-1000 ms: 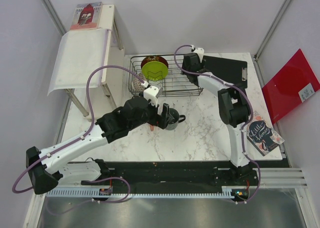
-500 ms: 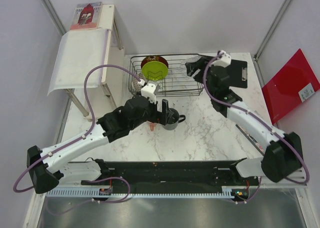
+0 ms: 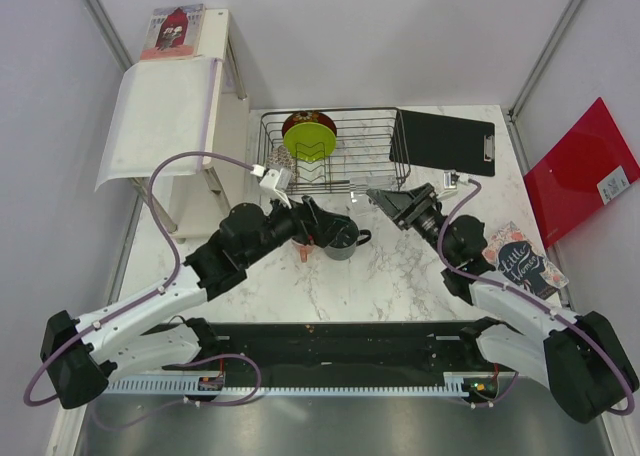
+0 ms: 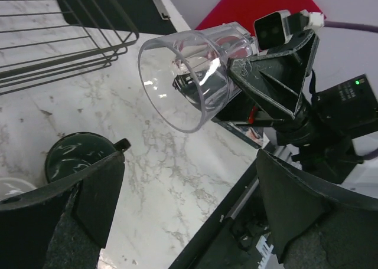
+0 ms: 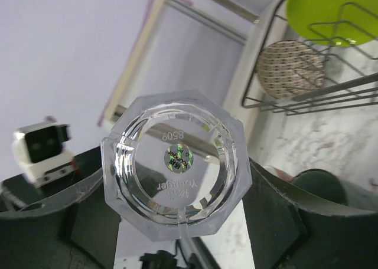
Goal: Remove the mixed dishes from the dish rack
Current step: Pick up the cup from the dish rack, then place the cup at the center of the board, then pick up the bowl from the dish rack.
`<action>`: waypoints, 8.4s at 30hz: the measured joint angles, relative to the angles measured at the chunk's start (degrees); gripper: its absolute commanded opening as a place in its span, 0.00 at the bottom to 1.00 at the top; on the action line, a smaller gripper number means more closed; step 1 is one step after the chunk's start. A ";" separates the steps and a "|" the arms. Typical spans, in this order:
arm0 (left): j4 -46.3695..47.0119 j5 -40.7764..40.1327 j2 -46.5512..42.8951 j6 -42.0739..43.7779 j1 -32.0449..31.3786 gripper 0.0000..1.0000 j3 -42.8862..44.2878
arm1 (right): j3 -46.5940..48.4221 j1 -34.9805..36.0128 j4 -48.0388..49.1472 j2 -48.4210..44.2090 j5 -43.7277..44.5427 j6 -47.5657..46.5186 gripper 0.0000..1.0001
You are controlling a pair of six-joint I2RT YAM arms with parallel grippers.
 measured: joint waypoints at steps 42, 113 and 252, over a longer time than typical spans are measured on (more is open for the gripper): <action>11.67 14.25 9.35 -6.84 0.92 0.02 3.21 | 3.48 7.80 -11.32 -7.08 3.32 -4.83 0.98; -70.16 -16.57 82.44 32.06 -16.22 0.02 87.84 | 20.11 7.63 -70.20 -37.57 54.05 -27.15 0.98; -61.24 -59.19 64.22 -7.34 15.12 0.02 65.66 | 10.86 7.63 -61.46 -16.74 50.77 -27.19 0.98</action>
